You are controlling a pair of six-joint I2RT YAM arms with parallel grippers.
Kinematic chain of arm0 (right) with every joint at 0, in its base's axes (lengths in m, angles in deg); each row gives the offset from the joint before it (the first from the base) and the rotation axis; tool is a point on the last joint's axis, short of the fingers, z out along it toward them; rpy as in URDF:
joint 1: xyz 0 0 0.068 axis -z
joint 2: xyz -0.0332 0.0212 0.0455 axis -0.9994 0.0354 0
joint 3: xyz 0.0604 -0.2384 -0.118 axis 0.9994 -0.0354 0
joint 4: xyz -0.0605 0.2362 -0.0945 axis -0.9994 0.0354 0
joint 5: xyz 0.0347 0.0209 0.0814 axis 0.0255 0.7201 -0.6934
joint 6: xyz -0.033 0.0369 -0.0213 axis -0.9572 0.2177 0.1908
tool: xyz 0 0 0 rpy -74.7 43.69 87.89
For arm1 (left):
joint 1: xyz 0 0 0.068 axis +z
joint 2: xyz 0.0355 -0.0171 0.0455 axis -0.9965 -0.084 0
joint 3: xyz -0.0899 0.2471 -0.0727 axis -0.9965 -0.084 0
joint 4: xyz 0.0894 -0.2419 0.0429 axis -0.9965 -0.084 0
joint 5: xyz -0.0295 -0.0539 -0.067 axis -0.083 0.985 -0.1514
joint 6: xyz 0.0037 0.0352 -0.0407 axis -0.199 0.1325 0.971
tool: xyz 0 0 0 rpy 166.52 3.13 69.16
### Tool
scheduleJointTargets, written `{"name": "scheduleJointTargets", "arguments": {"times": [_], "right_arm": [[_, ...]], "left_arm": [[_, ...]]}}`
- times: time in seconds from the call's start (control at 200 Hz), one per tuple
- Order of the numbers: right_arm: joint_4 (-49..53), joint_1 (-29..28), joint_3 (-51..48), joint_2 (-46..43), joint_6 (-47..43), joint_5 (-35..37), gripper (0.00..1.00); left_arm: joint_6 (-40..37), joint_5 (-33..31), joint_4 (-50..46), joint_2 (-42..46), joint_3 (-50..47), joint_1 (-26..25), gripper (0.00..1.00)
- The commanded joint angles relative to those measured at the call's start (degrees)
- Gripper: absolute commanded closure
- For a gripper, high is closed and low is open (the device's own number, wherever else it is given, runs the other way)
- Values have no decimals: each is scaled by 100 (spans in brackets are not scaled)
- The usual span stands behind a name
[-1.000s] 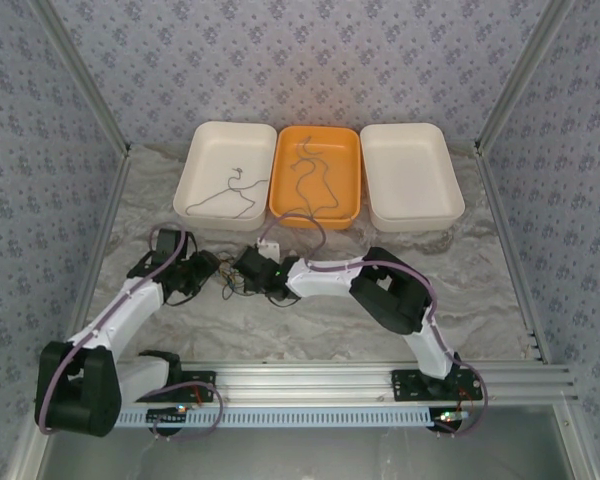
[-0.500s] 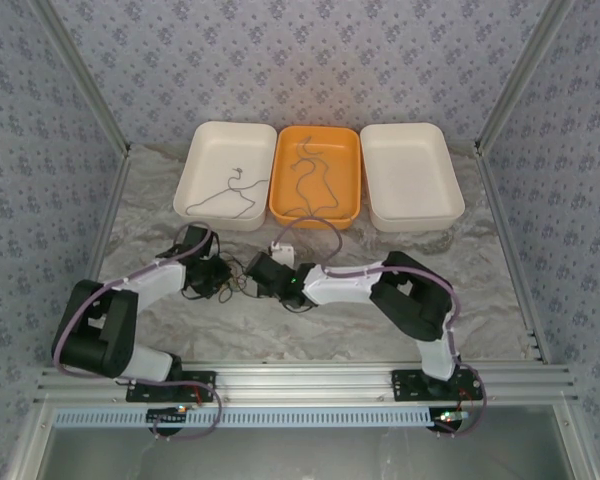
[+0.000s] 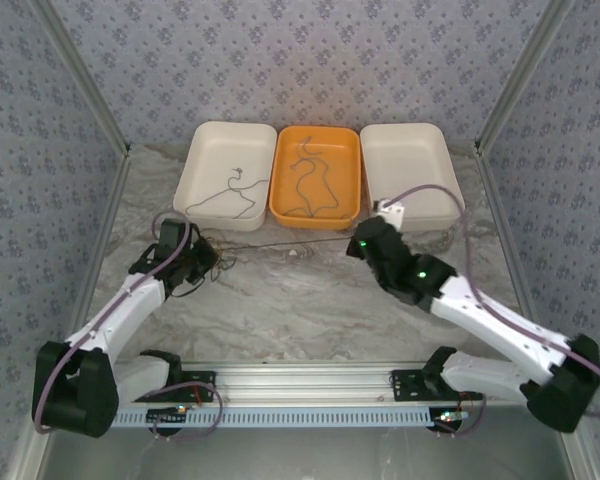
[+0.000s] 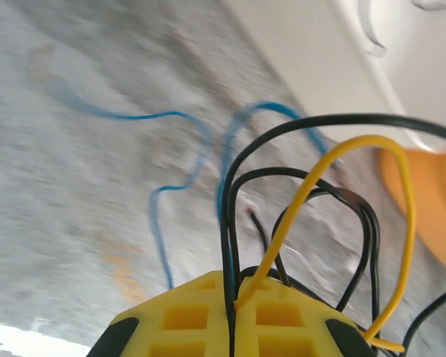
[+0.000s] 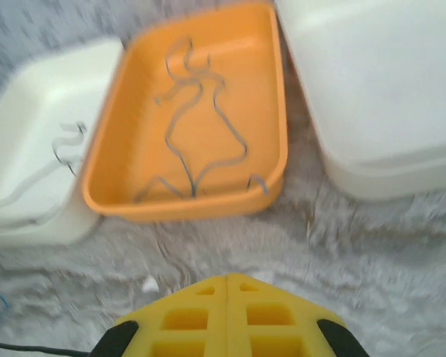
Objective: Untangle the cables
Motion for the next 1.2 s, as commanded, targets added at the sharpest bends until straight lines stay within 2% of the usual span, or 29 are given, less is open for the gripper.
{"name": "scheduleJointTargets", "arguments": {"times": [0.0,0.165,0.365,0.45,0.52,0.59,0.63,0.69,0.774,1.049,1.079,1.149,1.194], "right_arm": [[824,810,356,-580,-864,465,100],[862,1757,1142,-725,-1160,-243,100],[747,1837,1781,-269,-1232,-1039,100],[695,1757,1828,-143,-1215,-1061,100],[682,1746,1864,-144,-1209,-994,100],[734,1762,1977,-165,-1225,-929,100],[771,1775,2060,-170,-1252,-919,100],[848,1794,2223,-167,-1311,-919,100],[920,1792,2438,-151,-1366,-968,100],[953,1667,2477,-96,-1275,-1319,100],[950,1652,2453,-79,-1273,-1344,100],[911,1607,2435,-61,-1268,-1414,100],[907,1579,2437,-32,-1262,-1449,100]], "left_arm": [[-286,-108,-192,-57,43,198,100],[-558,595,380,-63,-65,72,100],[-1179,1089,718,-449,-2,-355,100],[-1408,952,659,-689,58,-544,100],[-1555,451,376,-863,127,-687,100],[-1568,144,284,-976,40,-711,90],[-1534,52,326,-996,-58,-709,88],[-1440,-161,339,-1017,-170,-711,88],[-1386,-414,289,-1109,-255,-711,93],[-1301,-212,564,-1624,-356,-729,89],[-1295,-206,543,-1645,-359,-729,86],[-1295,-167,533,-1619,-393,-767,62],[-1287,-192,524,-1534,-444,-805,55]]}}
